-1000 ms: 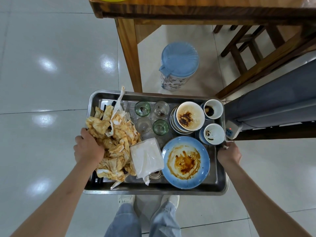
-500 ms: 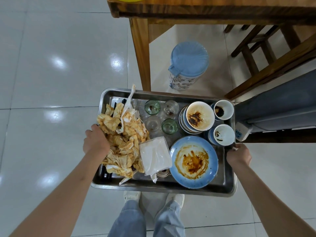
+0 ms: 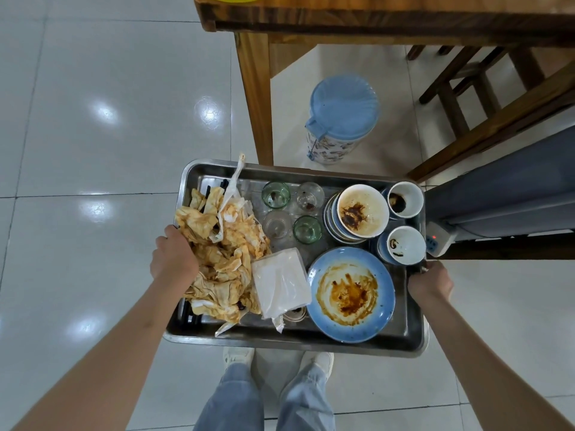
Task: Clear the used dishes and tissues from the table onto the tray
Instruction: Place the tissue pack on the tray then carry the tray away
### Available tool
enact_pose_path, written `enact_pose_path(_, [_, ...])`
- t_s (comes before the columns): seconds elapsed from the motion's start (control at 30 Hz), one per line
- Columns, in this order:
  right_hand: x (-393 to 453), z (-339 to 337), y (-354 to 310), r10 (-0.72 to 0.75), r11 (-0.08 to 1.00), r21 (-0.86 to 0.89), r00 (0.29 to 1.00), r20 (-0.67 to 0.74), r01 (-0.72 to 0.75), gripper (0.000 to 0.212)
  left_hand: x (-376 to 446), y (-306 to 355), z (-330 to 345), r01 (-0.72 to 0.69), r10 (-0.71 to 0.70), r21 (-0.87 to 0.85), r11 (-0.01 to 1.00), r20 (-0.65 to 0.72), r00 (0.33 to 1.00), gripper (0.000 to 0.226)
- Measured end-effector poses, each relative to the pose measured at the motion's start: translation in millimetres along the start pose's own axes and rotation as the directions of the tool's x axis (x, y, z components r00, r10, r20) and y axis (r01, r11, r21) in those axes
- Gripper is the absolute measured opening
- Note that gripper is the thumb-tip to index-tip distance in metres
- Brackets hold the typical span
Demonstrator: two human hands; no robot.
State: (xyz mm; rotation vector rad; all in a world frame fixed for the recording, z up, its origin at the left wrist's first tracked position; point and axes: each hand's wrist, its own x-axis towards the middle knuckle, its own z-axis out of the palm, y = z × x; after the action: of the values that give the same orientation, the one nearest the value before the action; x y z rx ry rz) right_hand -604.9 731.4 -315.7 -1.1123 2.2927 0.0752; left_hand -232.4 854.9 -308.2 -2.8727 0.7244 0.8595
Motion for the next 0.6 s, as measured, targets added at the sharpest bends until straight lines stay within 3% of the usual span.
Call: enact_pose_path(0.6, [6.4,-1.7,-0.7,-0.018,0.999,0.043,0.998,-0.059,0.021,0.022,5.3,1.8,-1.8,0.044,-0.044,-0.006,0.999,-0.052,0.998,0.039])
